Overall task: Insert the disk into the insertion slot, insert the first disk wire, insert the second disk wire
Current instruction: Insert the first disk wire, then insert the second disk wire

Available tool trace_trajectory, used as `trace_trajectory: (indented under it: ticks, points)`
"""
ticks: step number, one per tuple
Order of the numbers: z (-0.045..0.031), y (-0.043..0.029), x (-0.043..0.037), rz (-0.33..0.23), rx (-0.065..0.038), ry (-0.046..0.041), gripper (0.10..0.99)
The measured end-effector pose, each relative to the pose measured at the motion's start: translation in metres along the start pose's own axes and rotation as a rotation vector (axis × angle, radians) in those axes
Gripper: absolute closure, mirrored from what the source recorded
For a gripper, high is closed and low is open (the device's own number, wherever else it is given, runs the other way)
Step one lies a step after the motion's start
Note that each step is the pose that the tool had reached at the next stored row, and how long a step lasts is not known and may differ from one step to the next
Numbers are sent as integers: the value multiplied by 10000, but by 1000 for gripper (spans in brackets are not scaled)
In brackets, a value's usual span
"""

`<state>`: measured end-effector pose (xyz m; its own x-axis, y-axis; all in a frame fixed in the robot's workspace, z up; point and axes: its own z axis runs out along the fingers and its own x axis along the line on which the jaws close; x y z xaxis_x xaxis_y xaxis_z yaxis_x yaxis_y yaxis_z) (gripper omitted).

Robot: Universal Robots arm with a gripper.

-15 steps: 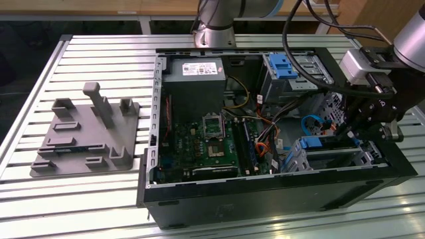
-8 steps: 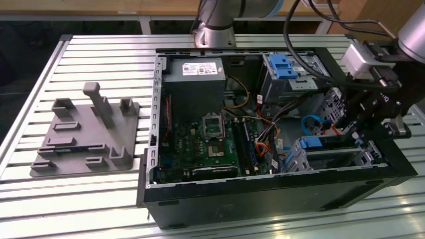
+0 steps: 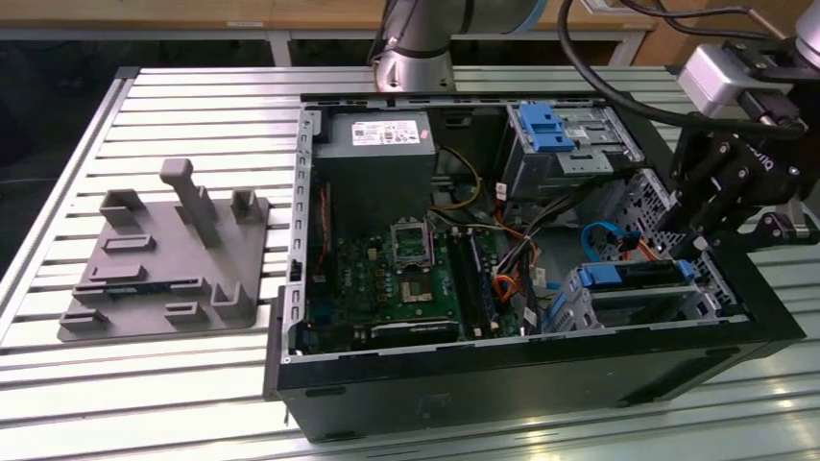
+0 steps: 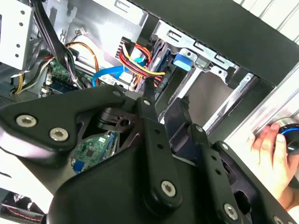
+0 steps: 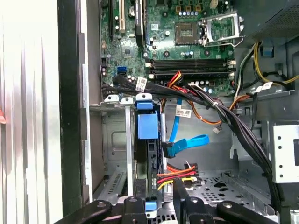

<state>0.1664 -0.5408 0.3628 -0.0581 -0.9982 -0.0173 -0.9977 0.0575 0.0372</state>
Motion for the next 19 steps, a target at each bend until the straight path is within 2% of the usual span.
trace_trajectory:
  ticks: [14,17,19]
  points:
    - [-1,0,-4,0,1,13,718]
    - [0,6,-107,1,6,83,718]
    - [3,13,-166,3,11,180,718]
